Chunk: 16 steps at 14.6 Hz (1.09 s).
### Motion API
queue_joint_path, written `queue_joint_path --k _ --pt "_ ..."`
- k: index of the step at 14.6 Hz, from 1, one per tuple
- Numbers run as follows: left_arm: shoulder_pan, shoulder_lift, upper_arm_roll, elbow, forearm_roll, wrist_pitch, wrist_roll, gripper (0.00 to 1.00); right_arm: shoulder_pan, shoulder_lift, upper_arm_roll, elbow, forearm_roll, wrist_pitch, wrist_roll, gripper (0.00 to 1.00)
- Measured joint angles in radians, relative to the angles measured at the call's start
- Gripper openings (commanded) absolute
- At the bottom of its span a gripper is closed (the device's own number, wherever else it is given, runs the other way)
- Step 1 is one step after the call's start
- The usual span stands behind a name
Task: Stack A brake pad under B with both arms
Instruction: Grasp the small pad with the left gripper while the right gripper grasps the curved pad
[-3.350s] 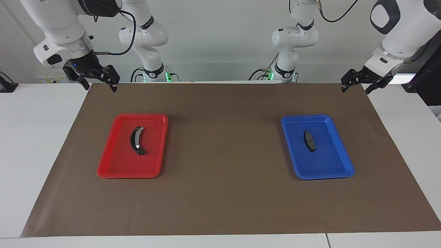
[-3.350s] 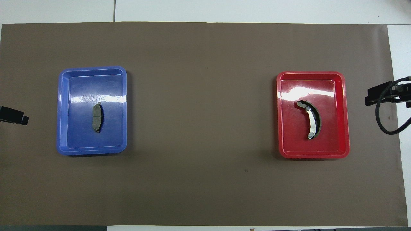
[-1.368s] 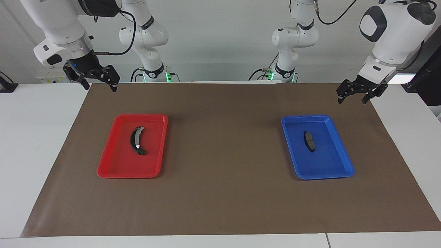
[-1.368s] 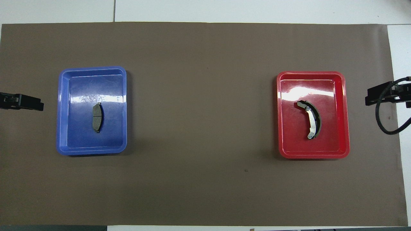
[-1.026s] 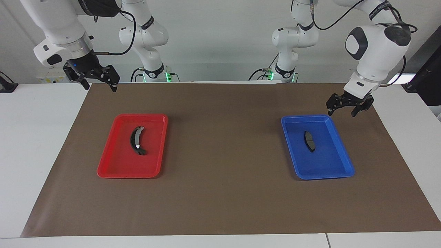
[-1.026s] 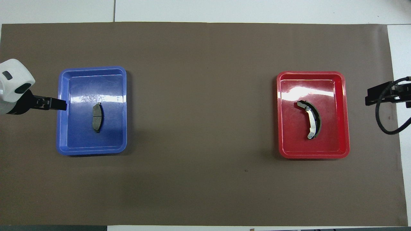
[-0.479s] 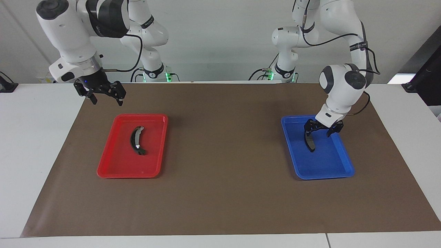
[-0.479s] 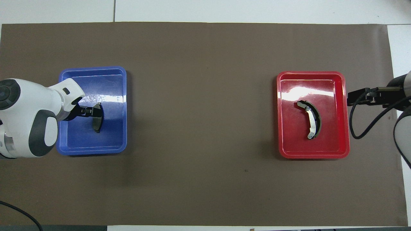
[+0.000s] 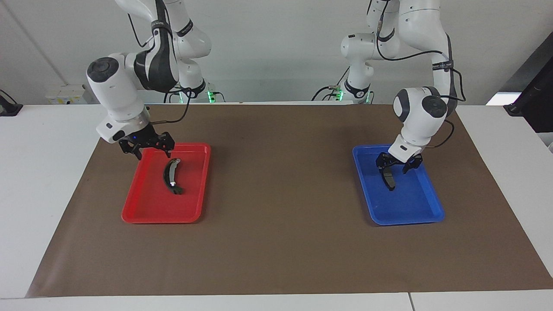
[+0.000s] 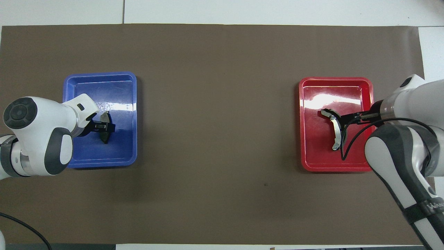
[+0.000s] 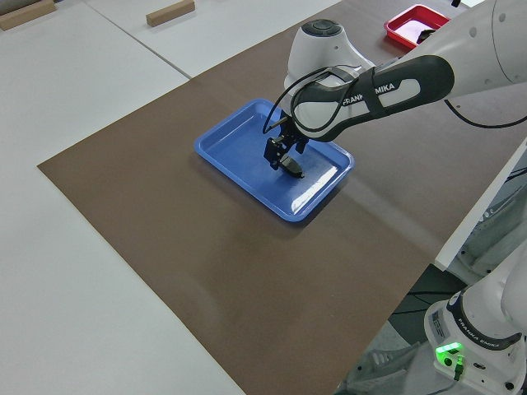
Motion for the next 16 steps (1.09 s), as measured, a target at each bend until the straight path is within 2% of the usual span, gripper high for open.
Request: queue_joint_path --k 2,4,7,8,9,13,16 --pt "0.0 0.019 0.0 -0.004 0.0 0.018 0.0 0.89 -0.003 0.014 -0.001 -0.09 0.001 0.113 -0.017 1.0" --pt "0.0 0.031 0.0 -0.004 0.0 0.029 -0.002 0.79 -0.009 0.022 -0.001 -0.148 0.001 0.197 -0.024 1.0" --pt "0.0 0.033 0.0 -0.004 0.0 0.03 -0.003 0.45 -0.014 0.043 -0.001 -0.171 0.001 0.245 -0.029 1.0" --pt "0.0 0.033 0.0 -0.004 0.0 0.03 -0.004 0.36 -0.014 0.054 -0.001 -0.172 0.001 0.258 -0.029 1.0" --pt "-0.001 0.031 -0.001 -0.003 -0.001 0.031 -0.006 0.34 -0.014 0.066 -0.001 -0.174 0.001 0.267 -0.029 1.0" --pt "-0.001 0.028 0.001 -0.003 0.0 0.031 -0.007 0.34 -0.014 0.097 -0.001 -0.175 0.002 0.291 -0.03 0.98" --pt "-0.001 0.028 0.002 -0.002 0.0 0.031 -0.008 0.34 -0.014 0.114 -0.001 -0.176 0.002 0.295 -0.031 0.89"
